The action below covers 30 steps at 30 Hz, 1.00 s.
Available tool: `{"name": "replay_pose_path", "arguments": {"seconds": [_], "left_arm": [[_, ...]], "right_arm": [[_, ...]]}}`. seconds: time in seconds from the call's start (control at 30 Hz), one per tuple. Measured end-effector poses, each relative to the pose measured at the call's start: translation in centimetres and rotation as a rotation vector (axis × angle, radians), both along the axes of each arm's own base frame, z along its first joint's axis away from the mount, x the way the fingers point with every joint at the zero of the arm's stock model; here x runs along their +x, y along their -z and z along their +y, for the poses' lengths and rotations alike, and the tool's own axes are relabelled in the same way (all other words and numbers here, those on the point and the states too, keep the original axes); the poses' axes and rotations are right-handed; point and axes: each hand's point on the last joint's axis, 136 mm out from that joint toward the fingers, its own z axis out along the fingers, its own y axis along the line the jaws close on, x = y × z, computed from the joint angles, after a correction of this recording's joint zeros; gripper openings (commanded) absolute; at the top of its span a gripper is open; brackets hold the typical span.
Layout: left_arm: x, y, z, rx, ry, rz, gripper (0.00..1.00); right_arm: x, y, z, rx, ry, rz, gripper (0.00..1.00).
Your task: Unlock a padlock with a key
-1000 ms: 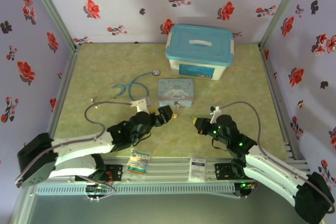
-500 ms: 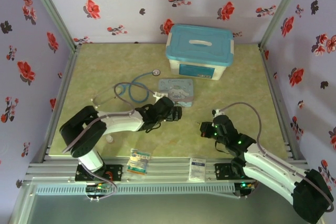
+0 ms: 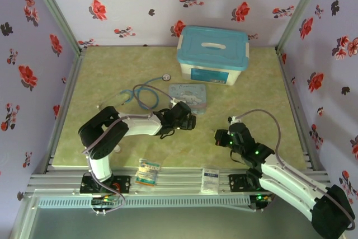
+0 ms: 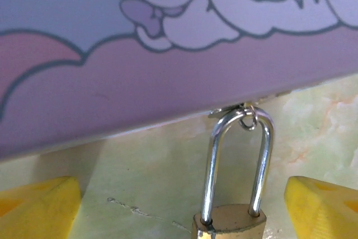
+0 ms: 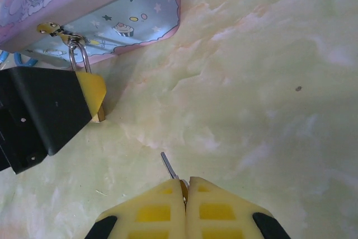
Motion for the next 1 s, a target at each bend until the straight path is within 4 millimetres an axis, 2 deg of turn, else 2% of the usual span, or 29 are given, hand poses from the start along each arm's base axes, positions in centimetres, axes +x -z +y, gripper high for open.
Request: {"name": "replay_pose_path", "arguments": {"seconds": [0.17, 0.33, 0.47, 0.57, 0.77, 0.87, 0.93, 1.0], "left_arm": [[0.3, -0.1, -0.4, -0.031, 0.003, 0.005, 0.77], [0.8, 0.2, -0.7, -0.053, -0.005, -0.003, 0.62], [1.0, 0.2, -1.0, -0.077, -0.015, -0.009, 0.59], [0.9, 0.3, -1.1, -0.102, -0.026, -0.017, 0.55], [0.8, 0.3, -1.1, -0.182, -0.074, -0.039, 0.42], [0.1, 0.2, -1.7, -0.233, -0.075, -0.028, 0.34], [-0.7, 0.2, -2.4, -0.266, -0.064, -0.014, 0.33], [-1.2, 0.1, -2.8, -0.293, -0.059, -0.006, 0.37]], "right_arm": [[0.0, 0.2, -0.2, -0.005, 0.006, 0.004, 0.0], [-0.1, 0.7, -0.4, -0.015, 0.011, 0.017, 0.0], [-0.3, 1.3, -0.6, -0.024, 0.011, 0.029, 0.0], [-0.4, 1.6, -0.6, -0.023, 0.01, 0.029, 0.0], [-0.3, 1.8, -0.2, -0.008, 0.0, 0.027, 0.0], [-0.2, 2.0, -0.1, -0.008, -0.003, 0.032, 0.0], [-0.1, 2.0, 0.1, -0.004, -0.003, 0.031, 0.0], [0.0, 2.0, 0.2, 0.001, -0.005, 0.03, 0.0]]}}
